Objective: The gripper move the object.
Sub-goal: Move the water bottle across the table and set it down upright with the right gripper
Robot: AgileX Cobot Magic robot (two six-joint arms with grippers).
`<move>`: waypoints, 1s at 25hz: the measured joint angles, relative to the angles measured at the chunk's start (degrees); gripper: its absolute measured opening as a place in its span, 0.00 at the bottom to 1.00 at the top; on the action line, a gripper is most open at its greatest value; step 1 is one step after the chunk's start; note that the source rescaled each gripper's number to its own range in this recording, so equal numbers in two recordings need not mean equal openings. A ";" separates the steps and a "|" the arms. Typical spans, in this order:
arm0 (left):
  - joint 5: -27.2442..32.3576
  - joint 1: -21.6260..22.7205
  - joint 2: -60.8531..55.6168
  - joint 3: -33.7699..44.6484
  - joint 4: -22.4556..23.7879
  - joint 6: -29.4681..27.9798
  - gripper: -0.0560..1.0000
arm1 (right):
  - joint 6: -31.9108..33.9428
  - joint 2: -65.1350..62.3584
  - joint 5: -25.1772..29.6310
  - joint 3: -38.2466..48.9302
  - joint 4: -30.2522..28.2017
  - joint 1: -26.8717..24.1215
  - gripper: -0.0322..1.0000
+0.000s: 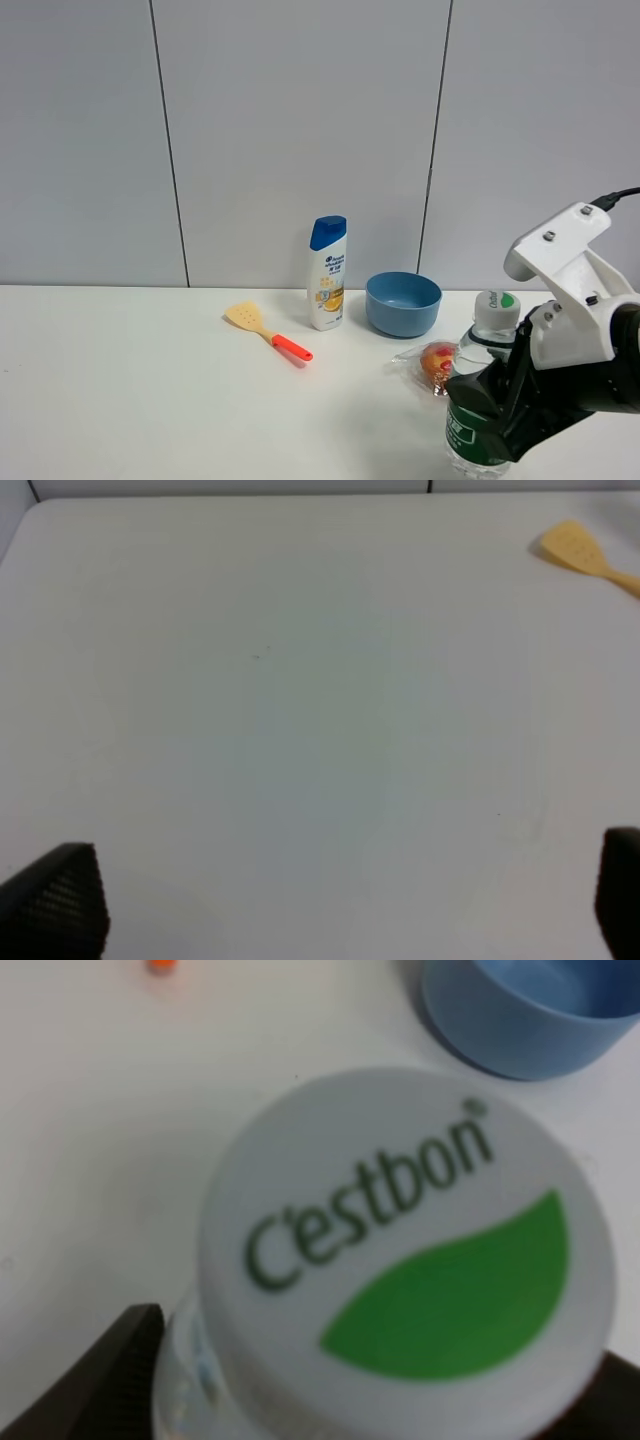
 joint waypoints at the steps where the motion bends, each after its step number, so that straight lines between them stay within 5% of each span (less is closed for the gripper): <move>1: 0.00 0.00 0.00 0.00 0.00 0.00 1.00 | 0.00 0.00 0.00 0.00 0.00 0.00 0.08; 16: 0.00 0.00 0.00 0.00 0.00 0.00 1.00 | 0.00 0.00 -0.09 -0.05 0.07 -0.05 0.10; 21: 0.00 0.00 0.00 0.00 0.00 0.00 1.00 | 0.00 -0.06 -1.58 -0.05 0.07 -0.05 0.38; 25: 0.00 0.00 0.00 0.00 0.00 0.00 1.00 | 0.00 -0.06 -1.64 -0.05 1.63 -0.05 0.47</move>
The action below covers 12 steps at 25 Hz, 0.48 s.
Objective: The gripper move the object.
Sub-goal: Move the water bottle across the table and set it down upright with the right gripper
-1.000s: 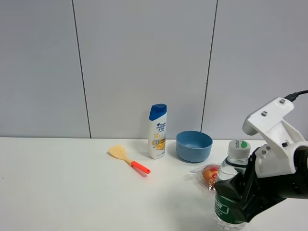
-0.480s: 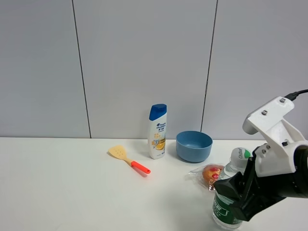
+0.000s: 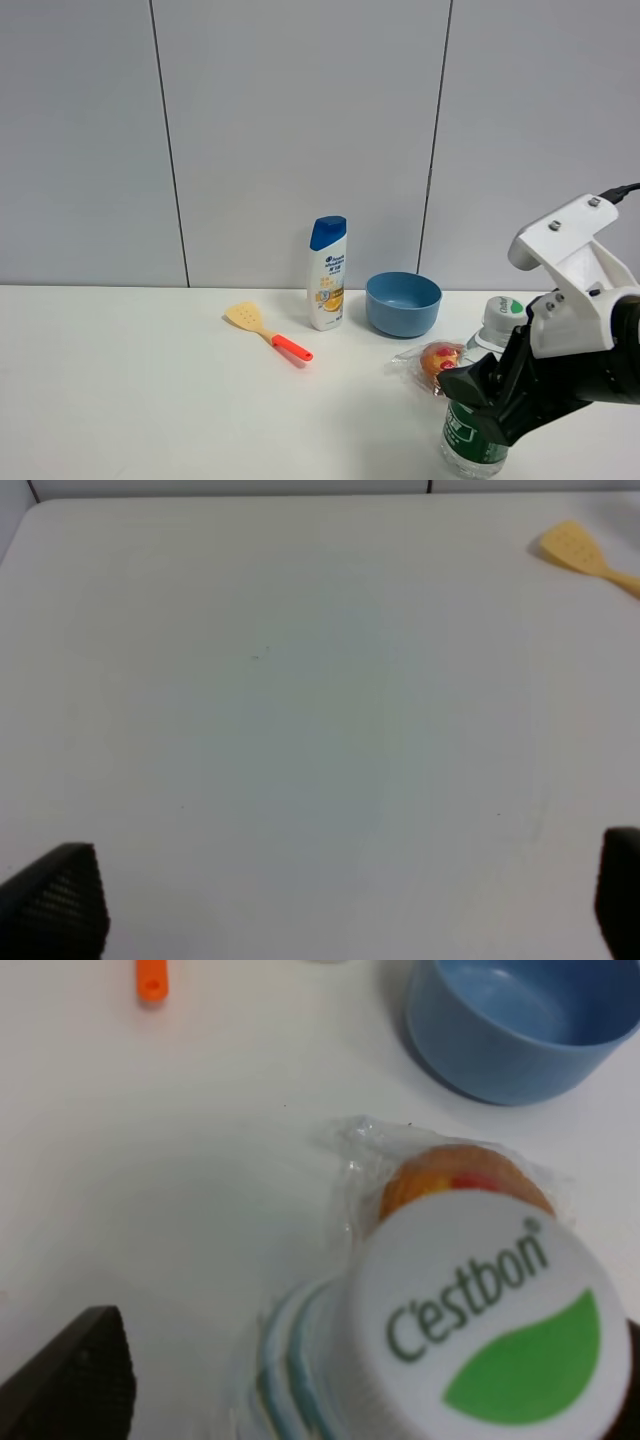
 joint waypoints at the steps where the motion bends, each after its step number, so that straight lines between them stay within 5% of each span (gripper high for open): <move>1: 0.00 0.00 0.00 0.00 0.00 0.00 1.00 | 0.00 0.00 -0.13 0.00 0.48 0.00 0.50; 7: 0.00 0.00 0.00 0.00 -0.05 0.00 1.00 | 0.00 0.00 -2.74 0.00 6.53 0.00 0.89; 12: 0.00 0.00 0.00 0.00 -0.05 0.00 1.00 | -0.06 0.00 -3.82 -0.05 7.83 0.00 0.99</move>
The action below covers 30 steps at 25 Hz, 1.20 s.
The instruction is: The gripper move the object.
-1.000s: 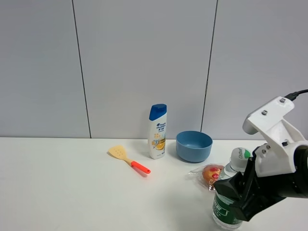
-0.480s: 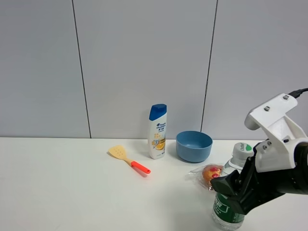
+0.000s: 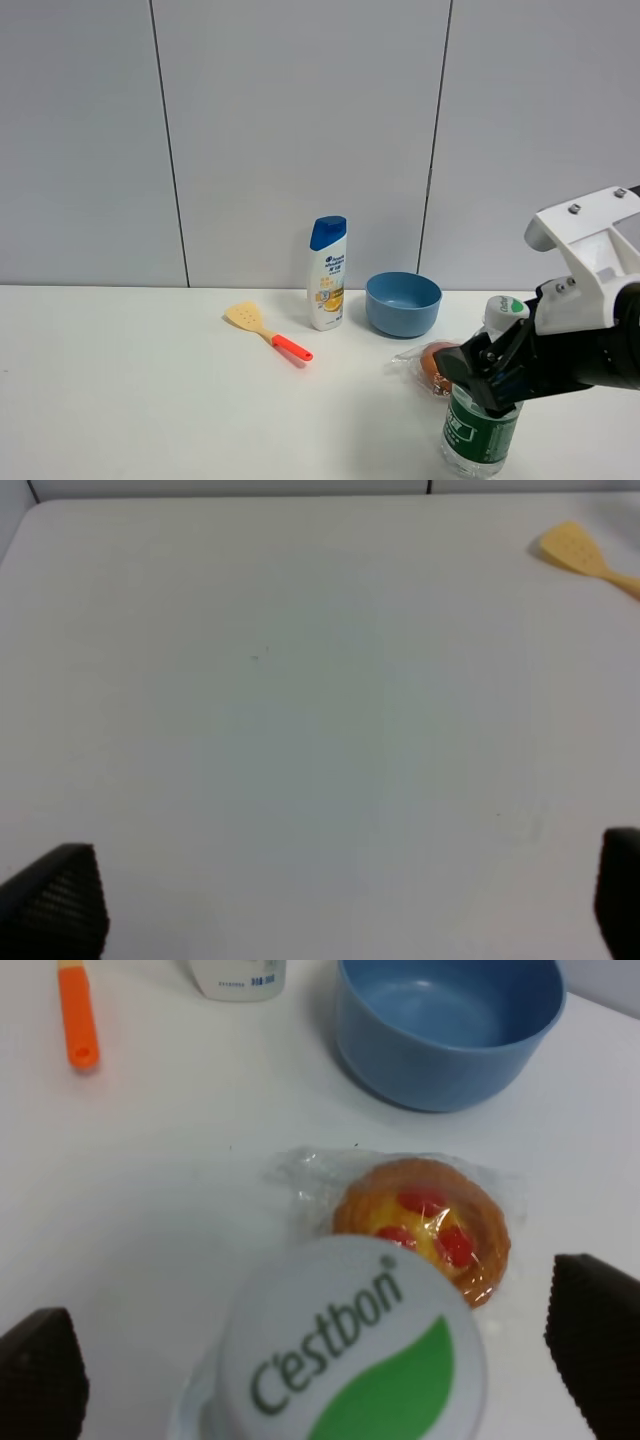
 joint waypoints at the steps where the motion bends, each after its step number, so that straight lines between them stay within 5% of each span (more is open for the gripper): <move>1: 0.00 0.00 0.00 0.00 0.00 0.00 1.00 | 0.00 0.00 -0.17 0.00 0.00 0.00 0.99; 22: 0.00 0.00 0.00 0.00 0.00 0.00 1.00 | 0.00 -24.85 4.76 -0.16 -1.95 0.00 1.00; 30: 0.00 0.00 0.00 0.00 0.00 0.00 1.00 | 0.00 -37.31 24.32 -12.01 -1.95 0.00 1.00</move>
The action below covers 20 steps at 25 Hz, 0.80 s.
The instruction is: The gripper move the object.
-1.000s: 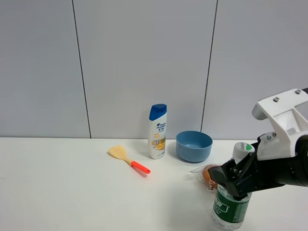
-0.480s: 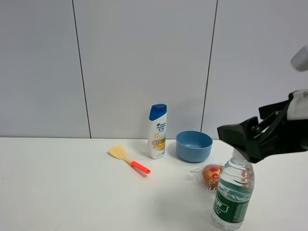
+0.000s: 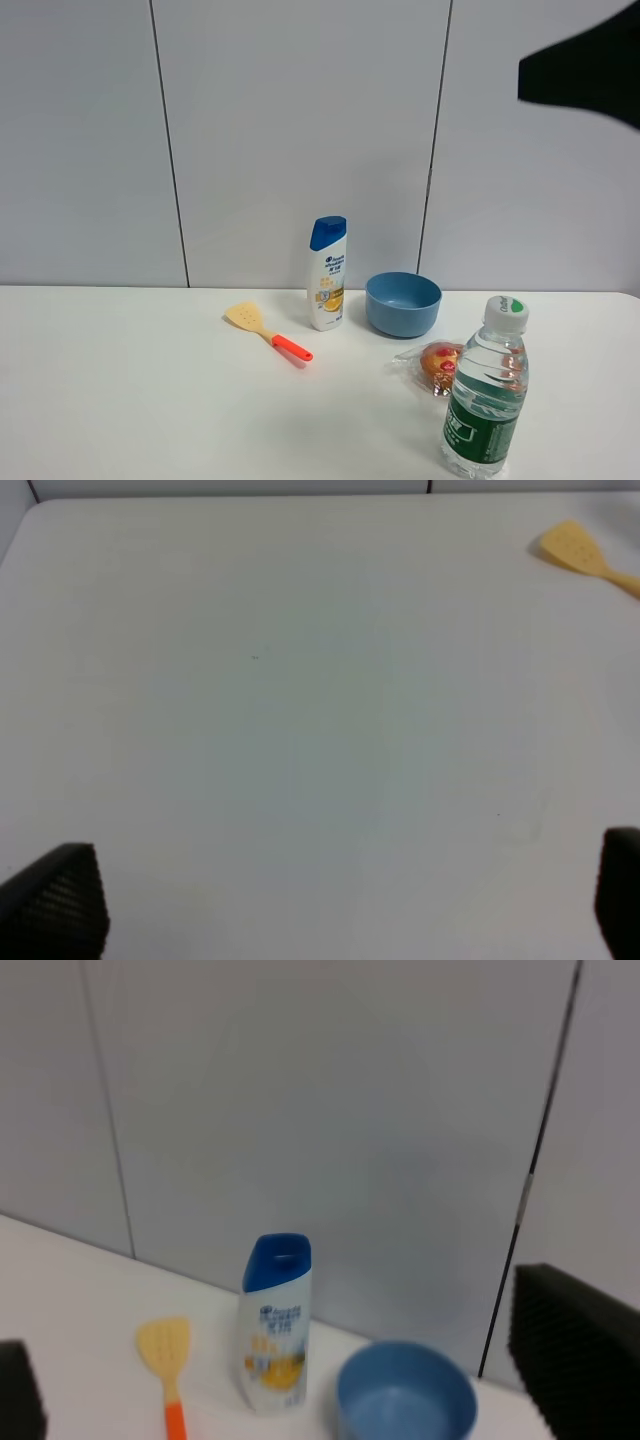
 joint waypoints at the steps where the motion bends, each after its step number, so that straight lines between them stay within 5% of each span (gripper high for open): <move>1: 0.00 0.00 0.00 0.00 0.00 0.00 1.00 | 0.00 -0.43 3.24 -1.66 0.00 0.00 1.00; 7: 0.00 0.00 0.00 0.00 0.00 0.00 1.00 | 0.15 -0.81 22.71 -11.79 -5.30 0.00 1.00; 16: 0.00 0.00 0.00 0.00 0.00 0.00 1.00 | 12.51 -1.09 47.41 -20.55 -29.83 0.00 1.00; 20: 0.00 0.00 0.00 0.00 0.00 0.00 1.00 | 14.12 -3.64 56.65 -20.61 -31.16 -3.74 1.00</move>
